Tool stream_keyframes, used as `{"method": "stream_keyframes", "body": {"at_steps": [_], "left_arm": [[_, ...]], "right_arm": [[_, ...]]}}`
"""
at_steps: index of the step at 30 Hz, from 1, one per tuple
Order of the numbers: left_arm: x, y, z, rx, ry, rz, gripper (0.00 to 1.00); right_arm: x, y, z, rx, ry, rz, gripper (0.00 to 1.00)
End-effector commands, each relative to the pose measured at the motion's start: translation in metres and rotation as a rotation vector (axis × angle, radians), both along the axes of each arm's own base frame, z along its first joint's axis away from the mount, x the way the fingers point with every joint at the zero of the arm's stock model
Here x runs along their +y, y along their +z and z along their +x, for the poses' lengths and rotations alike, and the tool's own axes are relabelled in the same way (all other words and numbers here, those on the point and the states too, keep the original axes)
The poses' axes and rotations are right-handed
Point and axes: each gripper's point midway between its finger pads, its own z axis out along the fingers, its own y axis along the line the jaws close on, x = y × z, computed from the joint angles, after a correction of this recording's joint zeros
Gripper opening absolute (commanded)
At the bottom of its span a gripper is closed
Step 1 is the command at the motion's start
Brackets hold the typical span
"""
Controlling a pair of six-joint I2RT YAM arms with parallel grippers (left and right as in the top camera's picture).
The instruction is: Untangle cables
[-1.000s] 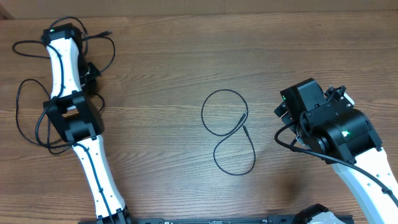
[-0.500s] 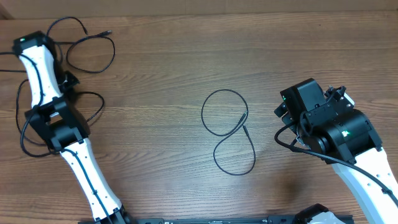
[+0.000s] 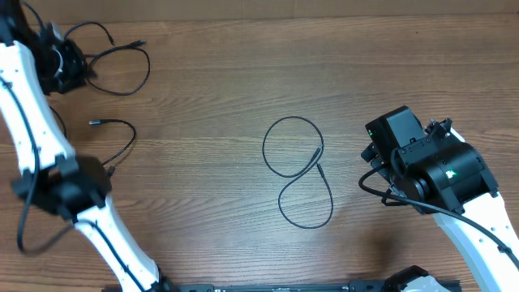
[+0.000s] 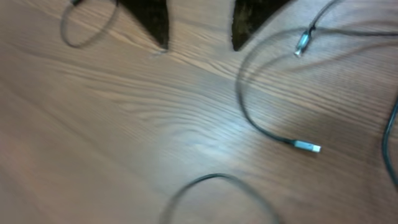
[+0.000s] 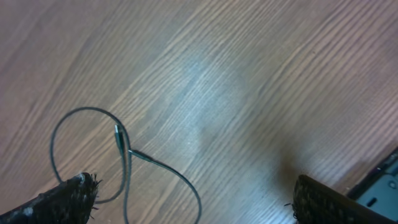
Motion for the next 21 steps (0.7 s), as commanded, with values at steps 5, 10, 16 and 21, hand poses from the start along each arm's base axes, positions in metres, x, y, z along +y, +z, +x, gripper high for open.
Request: {"method": "stream_keyframes", "body": {"at_steps": [5, 10, 16, 21], "left_arm": [[-0.053, 0.079, -0.083, -0.067, -0.137, 0.155, 0.52], [-0.079, 0.075, -0.133, -0.021, -0.163, 0.126, 1.0], [-0.118, 0.049, -0.168, 0.035, -0.224, -0.025, 1.0], [-0.181, 0.024, -0.168, 0.001, -0.448, -0.215, 0.97]], "right_arm": [[0.007, -0.001, -0.008, 0.026, 0.016, 0.055, 1.0], [0.013, -0.002, -0.006, 0.025, 0.023, 0.087, 1.0], [0.027, -0.003, -0.003, 0.022, 0.043, 0.16, 1.0], [0.028, -0.003, -0.001, 0.016, 0.06, 0.158, 1.0]]}}
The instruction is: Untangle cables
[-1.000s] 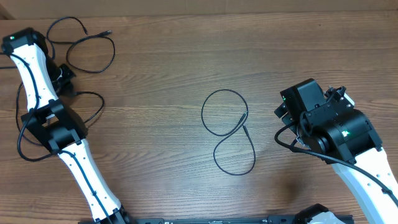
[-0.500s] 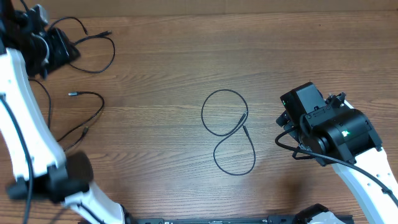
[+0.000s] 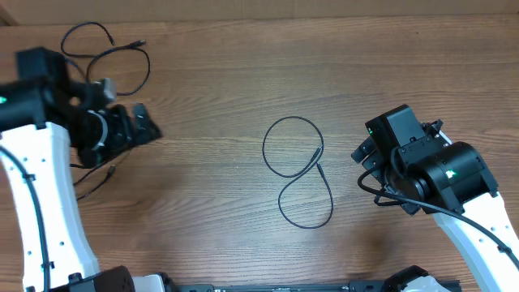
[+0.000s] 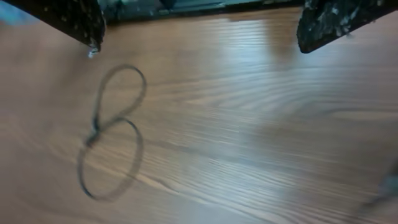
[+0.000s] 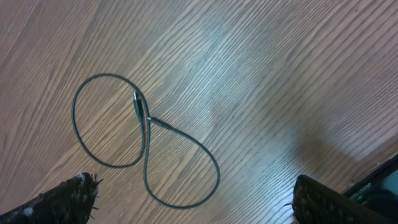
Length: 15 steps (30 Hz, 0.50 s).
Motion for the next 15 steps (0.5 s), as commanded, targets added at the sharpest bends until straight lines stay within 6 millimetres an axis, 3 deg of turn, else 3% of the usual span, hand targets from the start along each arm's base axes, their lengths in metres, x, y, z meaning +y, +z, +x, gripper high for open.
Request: {"method": "stream_keyframes", "body": {"at_steps": [1, 8, 12, 15], "left_arm": [[-0.059, -0.011, 0.0, -0.038, -0.183, -0.183, 0.96], [-0.134, -0.059, 0.024, -0.108, -0.315, -0.194, 1.0], [-0.156, -0.084, 0.039, -0.143, -0.262, -0.035, 1.0], [-0.183, -0.092, 0.04, -0.195, -0.324, 0.036, 1.0]], "right_arm": [[0.002, 0.004, 0.003, -0.023, 0.046, 0.006, 1.0], [0.001, 0.008, 0.013, -0.062, 0.108, -0.036, 1.0], [-0.002, 0.01, 0.015, -0.073, 0.111, -0.057, 1.0], [-0.002, 0.01, 0.015, -0.074, 0.119, -0.059, 1.0]]}}
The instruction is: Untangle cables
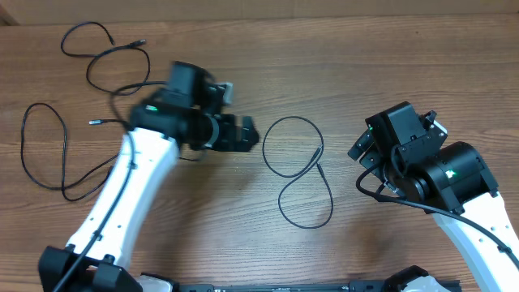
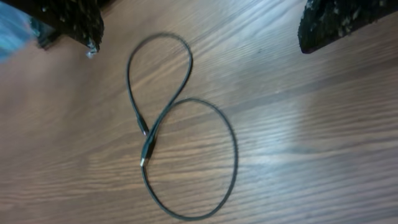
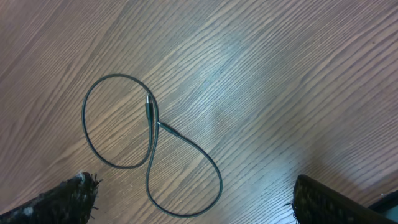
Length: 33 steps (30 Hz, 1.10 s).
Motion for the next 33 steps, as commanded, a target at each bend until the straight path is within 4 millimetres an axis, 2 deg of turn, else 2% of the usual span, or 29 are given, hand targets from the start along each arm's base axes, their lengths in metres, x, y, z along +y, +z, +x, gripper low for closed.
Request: {"method": "stream_keyframes", "body": {"at_steps": [1, 6, 10, 11, 15, 16, 17, 18, 21, 24, 27, 31, 33], "left_arm": [[-0.018, -0.014, 0.0, -0.038, 0.042, 0.127, 1.0], [-0.034, -0.033, -0.002, -0.027, 0.109, 0.212, 0.99], [-0.041, -0.054, -0.006, 0.033, 0.084, 0.231, 1.0], [-0.045, -0.061, -0.01, 0.068, 0.068, 0.218, 0.99], [-0.044, -0.075, -0.013, 0.114, 0.062, 0.239, 1.0], [-0.039, -0.078, -0.012, 0.118, 0.084, 0.265, 0.99], [-0.03, -0.08, -0.011, 0.13, 0.139, 0.295, 1.0], [-0.019, -0.082, -0.01, 0.144, 0.205, 0.326, 1.0], [0.019, -0.085, -0.007, 0.19, 0.421, 0.408, 1.0], [0.046, -0.086, -0.005, 0.247, 0.509, 0.41, 0.99], [0.069, -0.087, -0.005, 0.321, 0.579, 0.377, 1.0], [0.092, -0.088, -0.008, 0.4, 0.649, 0.335, 1.0], [0.096, -0.088, -0.012, 0.43, 0.665, 0.322, 1.0]], "right_arm": [[-0.004, 0.005, 0.004, -0.029, 0.045, -0.033, 1.0], [0.006, 0.013, 0.021, -0.041, 0.269, 0.029, 1.0], [0.024, 0.02, 0.033, -0.014, 0.416, 0.245, 1.0], [0.032, 0.018, 0.037, -0.003, 0.45, 0.319, 1.0], [0.039, -0.008, 0.039, 0.105, 0.45, 0.345, 1.0], [0.042, -0.016, 0.038, 0.139, 0.454, 0.347, 0.95], [0.044, -0.025, 0.036, 0.174, 0.458, 0.345, 0.85], [0.045, -0.032, 0.036, 0.197, 0.462, 0.34, 0.81], [0.051, -0.057, 0.03, 0.287, 0.477, 0.316, 0.75], [0.06, -0.079, 0.024, 0.348, 0.503, 0.312, 0.77], [0.073, -0.097, 0.023, 0.358, 0.541, 0.307, 1.0], [0.091, -0.117, 0.026, 0.34, 0.548, 0.31, 1.0], [0.1, -0.127, 0.028, 0.318, 0.547, 0.294, 1.0]]}}
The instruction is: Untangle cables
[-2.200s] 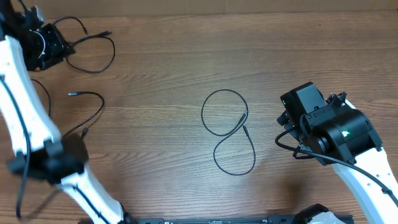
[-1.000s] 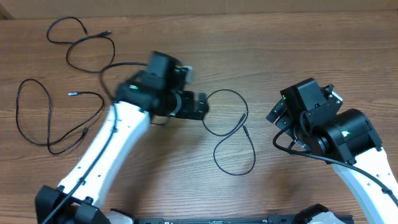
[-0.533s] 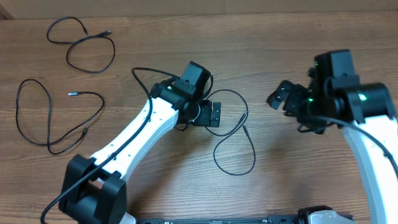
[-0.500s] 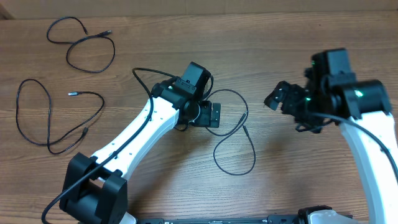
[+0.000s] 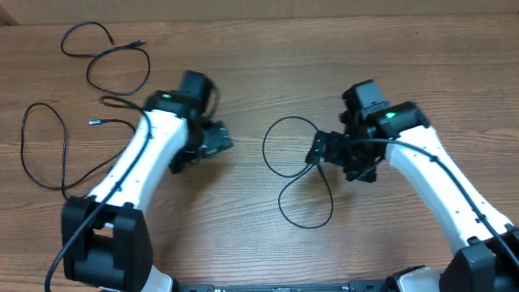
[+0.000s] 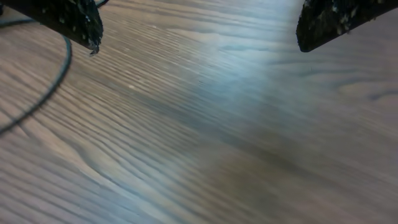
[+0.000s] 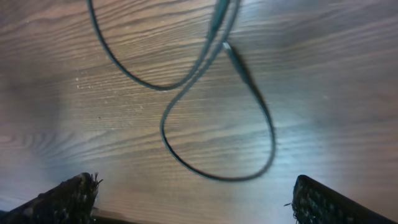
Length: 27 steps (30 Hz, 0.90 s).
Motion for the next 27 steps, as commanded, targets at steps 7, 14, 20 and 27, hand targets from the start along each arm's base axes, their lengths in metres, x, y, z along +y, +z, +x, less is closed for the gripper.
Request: {"method": "stream_keyframes", "body": {"at_steps": [7, 14, 20, 27], "left_arm": [[0.002, -0.003, -0.006, 0.043, 0.052, -0.042, 1.0], [0.002, -0.003, -0.003, 0.031, 0.052, -0.044, 0.99], [0.002, -0.003, -0.003, 0.031, 0.052, -0.044, 1.0], [0.002, -0.003, -0.003, 0.031, 0.052, -0.044, 1.0]], "right_arm": [[0.02, -0.04, -0.006, -0.04, -0.085, -0.147, 0.72], [0.043, -0.065, -0.004, -0.038, -0.119, -0.181, 0.52], [0.048, -0.091, -0.002, 0.021, -0.196, -0.2, 0.41], [0.051, -0.097, 0.003, 0.013, -0.204, -0.192, 0.4]]}}
